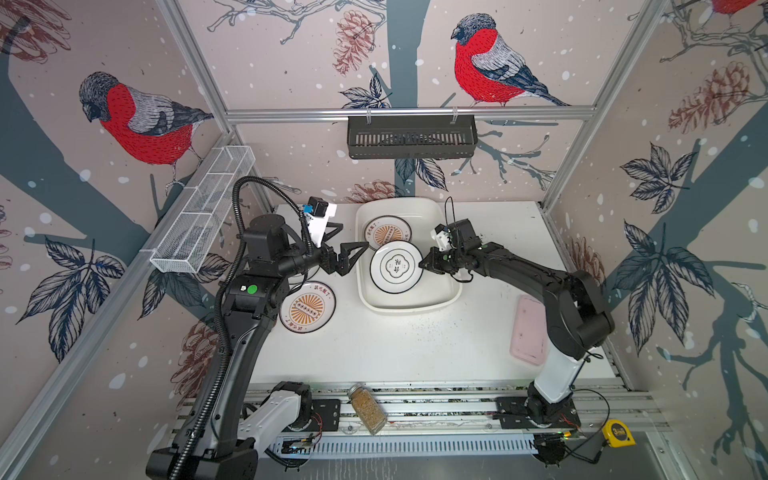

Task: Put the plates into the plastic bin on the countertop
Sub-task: 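Carry the white plate over the tray with the right gripper, then lower the white plate flat into the tray beside the stack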

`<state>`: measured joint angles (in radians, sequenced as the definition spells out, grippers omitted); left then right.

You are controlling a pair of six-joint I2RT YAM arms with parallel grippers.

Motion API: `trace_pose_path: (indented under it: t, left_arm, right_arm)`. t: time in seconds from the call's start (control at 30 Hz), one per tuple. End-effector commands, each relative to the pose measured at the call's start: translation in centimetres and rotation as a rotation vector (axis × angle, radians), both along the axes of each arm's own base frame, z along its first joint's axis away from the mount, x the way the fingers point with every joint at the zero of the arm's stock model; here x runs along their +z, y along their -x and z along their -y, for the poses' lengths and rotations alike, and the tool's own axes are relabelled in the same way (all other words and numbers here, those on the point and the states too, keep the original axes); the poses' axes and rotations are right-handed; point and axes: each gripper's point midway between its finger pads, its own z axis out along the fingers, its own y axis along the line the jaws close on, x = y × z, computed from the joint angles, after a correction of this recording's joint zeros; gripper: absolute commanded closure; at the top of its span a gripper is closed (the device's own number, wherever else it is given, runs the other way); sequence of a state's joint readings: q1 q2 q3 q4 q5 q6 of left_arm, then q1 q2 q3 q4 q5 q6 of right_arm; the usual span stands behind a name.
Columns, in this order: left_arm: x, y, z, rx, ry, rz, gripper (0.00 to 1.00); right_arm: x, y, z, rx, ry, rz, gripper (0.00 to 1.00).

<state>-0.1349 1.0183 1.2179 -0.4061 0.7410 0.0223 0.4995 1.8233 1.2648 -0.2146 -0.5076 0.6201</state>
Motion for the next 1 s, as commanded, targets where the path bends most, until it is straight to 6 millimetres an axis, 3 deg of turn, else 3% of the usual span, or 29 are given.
trace_pose_path:
  t: [0.0, 0.5, 0.97]
  left_arm:
    - [0.3, 0.2, 0.4, -0.029, 0.021, -0.001, 0.02]
    - [0.0, -0.4, 0.2, -0.016, 0.022, -0.01, 0.02]
    - [-0.3, -0.9, 0.3, -0.017, 0.023, -0.018, 0.02]
  right_arm:
    - [-0.7, 0.1, -0.5, 0.058, 0.003, -0.004, 0.98]
    - [-4.1, -0.4, -0.3, 0.097, 0.057, -0.082, 0.96]
    - [-5.7, -0.3, 0.2, 0.116, 0.076, -0.123, 0.92]
